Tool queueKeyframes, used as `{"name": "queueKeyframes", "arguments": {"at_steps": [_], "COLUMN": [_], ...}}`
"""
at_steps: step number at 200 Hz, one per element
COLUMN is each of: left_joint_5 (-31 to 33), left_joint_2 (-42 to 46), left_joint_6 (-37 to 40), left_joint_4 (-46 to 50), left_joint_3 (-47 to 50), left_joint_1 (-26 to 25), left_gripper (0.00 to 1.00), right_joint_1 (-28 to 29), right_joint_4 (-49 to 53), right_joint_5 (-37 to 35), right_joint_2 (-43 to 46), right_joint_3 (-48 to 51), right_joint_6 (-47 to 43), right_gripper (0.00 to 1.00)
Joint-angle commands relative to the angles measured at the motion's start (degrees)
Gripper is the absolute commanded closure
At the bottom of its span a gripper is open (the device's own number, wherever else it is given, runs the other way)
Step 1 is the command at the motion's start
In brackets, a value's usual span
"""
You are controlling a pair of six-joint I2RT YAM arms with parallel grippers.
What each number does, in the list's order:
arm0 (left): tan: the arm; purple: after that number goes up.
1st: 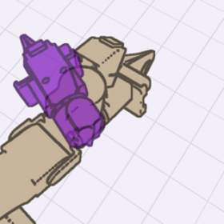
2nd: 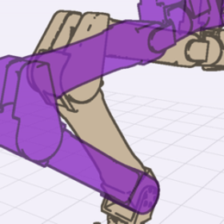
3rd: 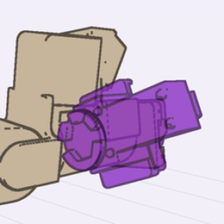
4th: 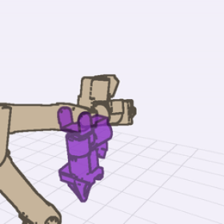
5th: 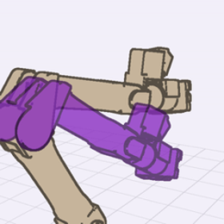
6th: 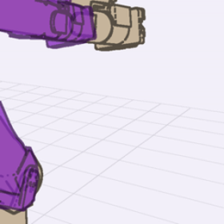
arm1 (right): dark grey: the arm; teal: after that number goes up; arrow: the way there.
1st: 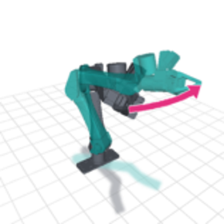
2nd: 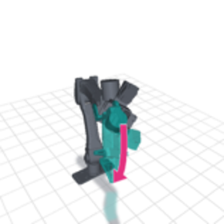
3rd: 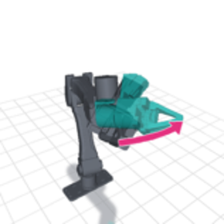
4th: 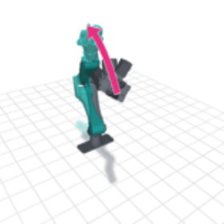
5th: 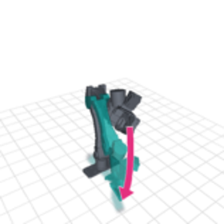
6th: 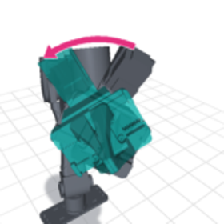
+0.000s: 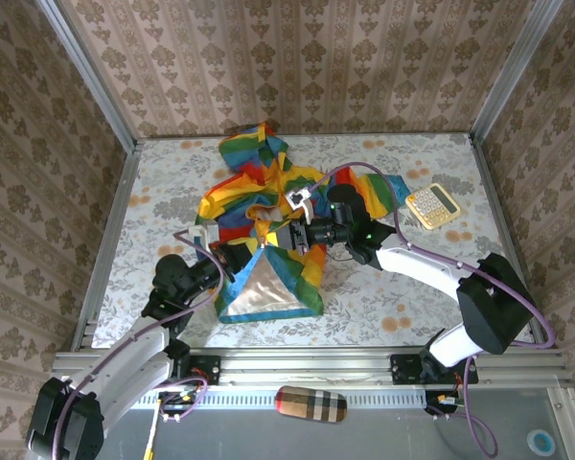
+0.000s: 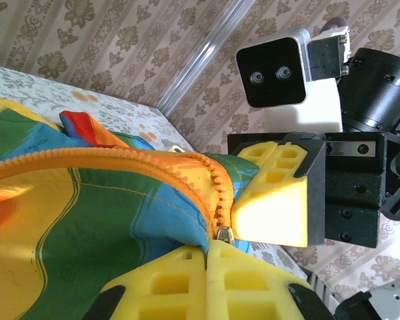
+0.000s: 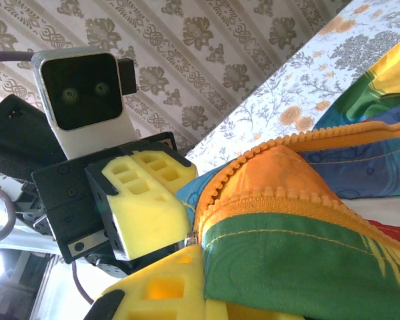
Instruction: Zip up the jacket
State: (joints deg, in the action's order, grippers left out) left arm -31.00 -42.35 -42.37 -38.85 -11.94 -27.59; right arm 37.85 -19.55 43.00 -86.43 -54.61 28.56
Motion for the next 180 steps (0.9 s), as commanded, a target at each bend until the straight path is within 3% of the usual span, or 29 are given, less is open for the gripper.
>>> {"name": "queueKeyframes", "arguments": {"at_steps": [1, 105, 129, 160, 180], "left_joint_5": [-3.43, -14.25, -16.71, -14.65, -11.84], "left_joint_2": [0.73, 0.01, -1.75, -1.27, 1.31], "left_joint_6": [-0.93, 2.79, 5.52, 10.71, 10.89], "left_joint_4": [1.21, 15.77, 24.09, 34.18, 35.85], "left_joint_3": [-0.52, -6.36, -9.38, -12.77, -13.21], "left_joint_1": [0.96, 2.81, 2.90, 2.90, 2.90], "left_gripper": [1.00, 1.00, 1.00, 1.00, 0.74], "right_joint_1": [-0.75, -1.19, -1.24, -1.19, -1.19], "right_joint_4": [-2.51, 1.41, 1.57, 0.59, -0.43], "right_joint_5": [1.82, 3.82, 4.72, 4.90, 4.59], "right_joint_2": [-0.88, -2.32, -2.51, -2.62, -2.34], "right_joint_3": [-2.03, -3.68, -3.58, -2.69, -1.77], "right_joint_6": [0.53, -1.30, -1.41, -0.72, -0.17], "right_gripper": [1.00, 1.00, 1.00, 1.00, 1.00]}}
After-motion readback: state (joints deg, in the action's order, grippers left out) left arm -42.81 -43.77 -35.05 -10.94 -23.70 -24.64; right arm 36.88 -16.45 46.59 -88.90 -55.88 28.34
